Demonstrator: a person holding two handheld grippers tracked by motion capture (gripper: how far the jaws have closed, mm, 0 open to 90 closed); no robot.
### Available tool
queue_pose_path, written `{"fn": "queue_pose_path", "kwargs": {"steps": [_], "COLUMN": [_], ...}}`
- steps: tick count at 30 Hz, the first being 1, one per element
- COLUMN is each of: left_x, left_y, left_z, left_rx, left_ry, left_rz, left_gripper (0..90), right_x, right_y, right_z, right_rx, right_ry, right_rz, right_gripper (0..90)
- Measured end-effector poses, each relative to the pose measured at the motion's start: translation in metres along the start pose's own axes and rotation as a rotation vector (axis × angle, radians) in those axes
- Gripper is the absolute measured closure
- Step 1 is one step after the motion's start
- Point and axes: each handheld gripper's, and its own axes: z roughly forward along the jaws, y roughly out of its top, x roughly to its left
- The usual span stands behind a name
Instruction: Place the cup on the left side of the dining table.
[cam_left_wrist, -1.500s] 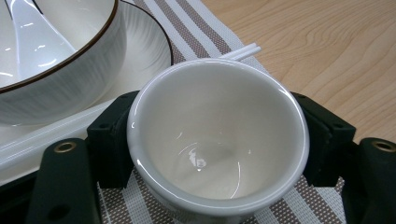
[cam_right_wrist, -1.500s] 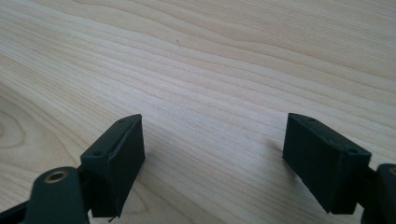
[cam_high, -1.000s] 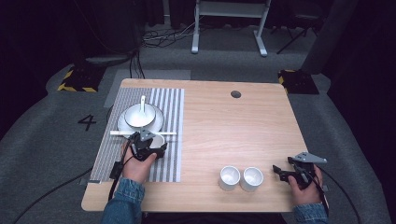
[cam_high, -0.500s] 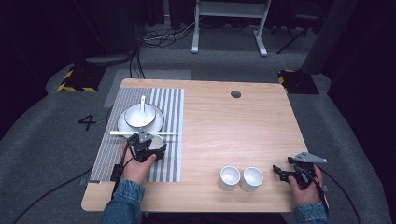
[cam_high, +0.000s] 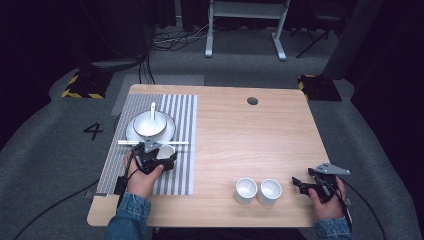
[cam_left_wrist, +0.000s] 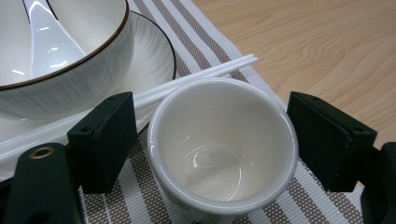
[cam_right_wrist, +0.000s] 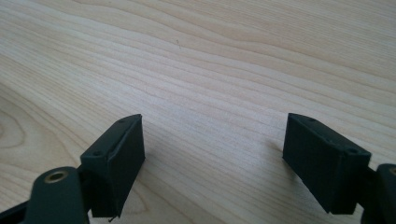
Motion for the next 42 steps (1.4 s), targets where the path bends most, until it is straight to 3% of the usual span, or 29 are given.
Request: {"fn": "queue_pose_path", "kwargs": {"steps": [19,29,30,33,35,36,42], "left_x": [-0.007,-0.003,-0.002,0.0,0.001,0.003,0.003], "left_y": [-0.002,-0.012,-0.013,-0.019,-0.022,-0.025,-0.032], "left_z": [-0.039,-0.057,-0.058,-0.064,-0.067,-0.07,-0.074], "left_rx": [0.013,0.007,0.01,-0.005,-0.005,0.002,0.01], "left_ry": [-0.026,-0.032,-0.036,-0.123,-0.113,-0.089,-0.069], "left_rz": [0.089,0.081,0.087,0.044,0.044,0.059,0.076], "left_gripper": [18.5,18.6,18.6,18.9,18.9,18.9,18.8], "right_x": [0.0,0.0,0.0,0.001,0.001,0.001,0.001], "right_y": [0.0,0.001,0.001,0.001,0.001,0.001,0.001], "right_z": [0.0,0.0,0.0,0.0,0.0,0.0,0.0], "right_rx": [0.001,0.003,0.003,0.003,0.002,0.002,0.002], "right_ry": [0.007,0.01,0.01,0.01,0.009,0.009,0.009], "right_rz": [-0.004,-0.004,-0.004,-0.005,-0.005,-0.005,-0.005], "right_gripper": [20.9,20.6,20.6,20.6,20.6,20.6,20.6]}}
